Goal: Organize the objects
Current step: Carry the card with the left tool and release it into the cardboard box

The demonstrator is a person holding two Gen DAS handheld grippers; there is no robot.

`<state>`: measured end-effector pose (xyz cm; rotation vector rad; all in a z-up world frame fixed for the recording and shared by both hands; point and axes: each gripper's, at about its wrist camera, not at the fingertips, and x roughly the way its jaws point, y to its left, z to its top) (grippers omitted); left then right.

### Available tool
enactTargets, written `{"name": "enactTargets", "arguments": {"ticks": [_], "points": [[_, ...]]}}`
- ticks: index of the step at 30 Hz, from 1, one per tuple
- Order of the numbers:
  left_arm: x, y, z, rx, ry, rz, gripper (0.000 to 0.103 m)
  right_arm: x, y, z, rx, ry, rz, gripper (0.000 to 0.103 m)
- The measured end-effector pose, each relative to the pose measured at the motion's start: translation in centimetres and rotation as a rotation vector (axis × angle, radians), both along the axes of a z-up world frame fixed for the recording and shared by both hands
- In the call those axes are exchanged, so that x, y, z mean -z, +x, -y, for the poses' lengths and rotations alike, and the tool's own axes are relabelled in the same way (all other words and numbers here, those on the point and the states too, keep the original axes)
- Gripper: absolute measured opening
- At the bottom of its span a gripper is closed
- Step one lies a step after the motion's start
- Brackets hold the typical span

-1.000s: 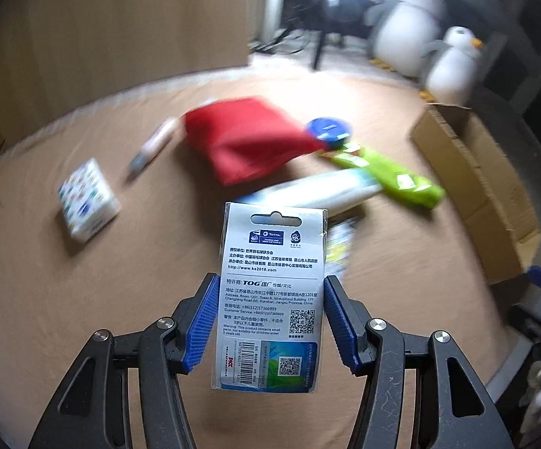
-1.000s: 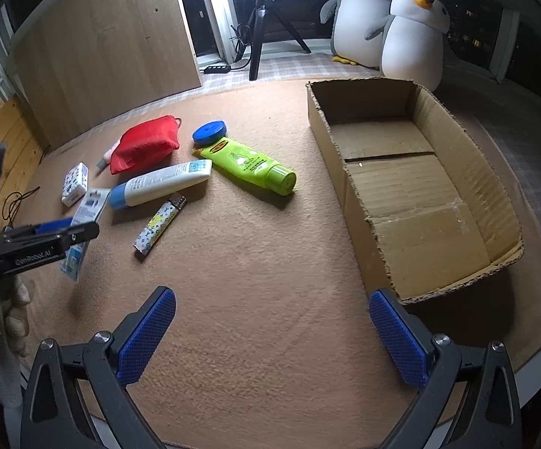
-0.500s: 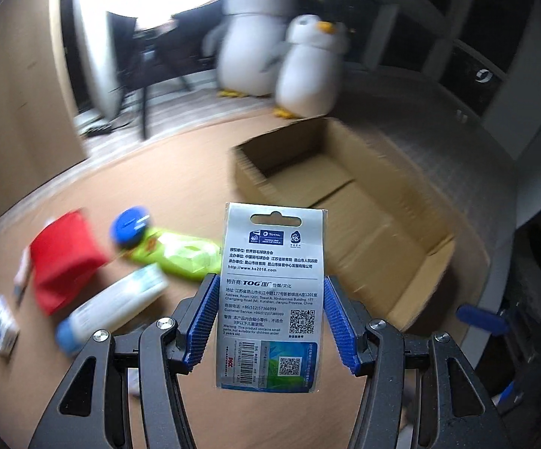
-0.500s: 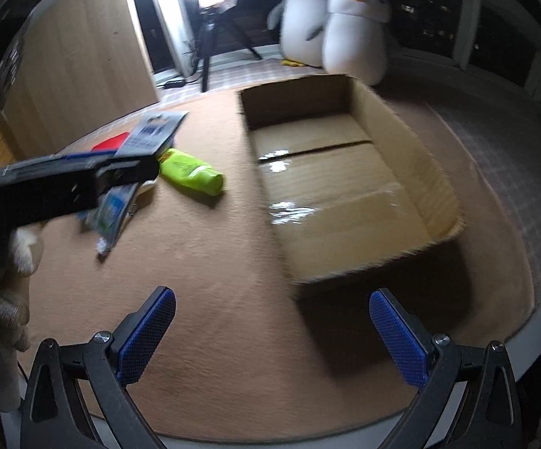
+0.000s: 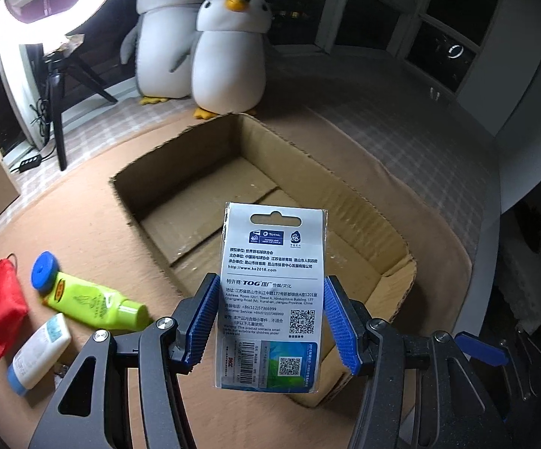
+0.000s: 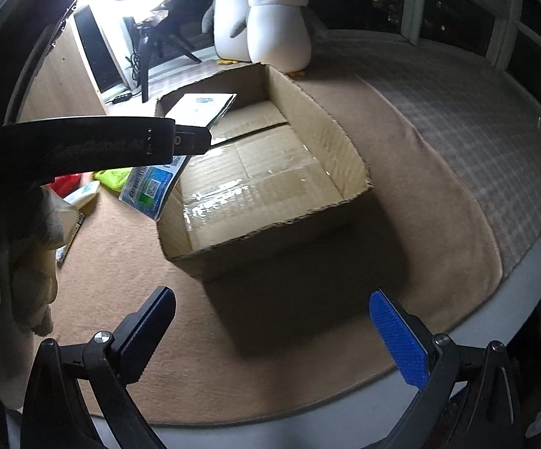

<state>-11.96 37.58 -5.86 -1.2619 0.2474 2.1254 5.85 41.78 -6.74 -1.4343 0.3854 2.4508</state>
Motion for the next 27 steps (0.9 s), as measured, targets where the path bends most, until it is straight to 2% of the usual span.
{"name": "enactTargets", "arguments": {"ticks": [1, 3, 12, 27], "points": [[0.1, 0.1, -0.2, 0.01, -0.002, 0.006, 0.064, 0.0, 0.1, -0.1, 0.001, 0.0, 0.001, 0.102], [0.1, 0.2, -0.2, 0.001, -0.002, 0.001, 0.082, 0.0, 0.2, -0.2, 0.001, 0.001, 0.001, 0.103], [-0.1, -0.5, 3.0, -0.056, -0.019, -0.019, 0.082, -0.3, 0.2, 0.5, -0.017, -0.003, 0.0, 0.102], [2.5, -4.7, 16.9, -0.28, -0.086, 0.04, 0.082, -0.8, -2.3, 5.0, -0.131, -0.036, -0.012, 0.102]]}}
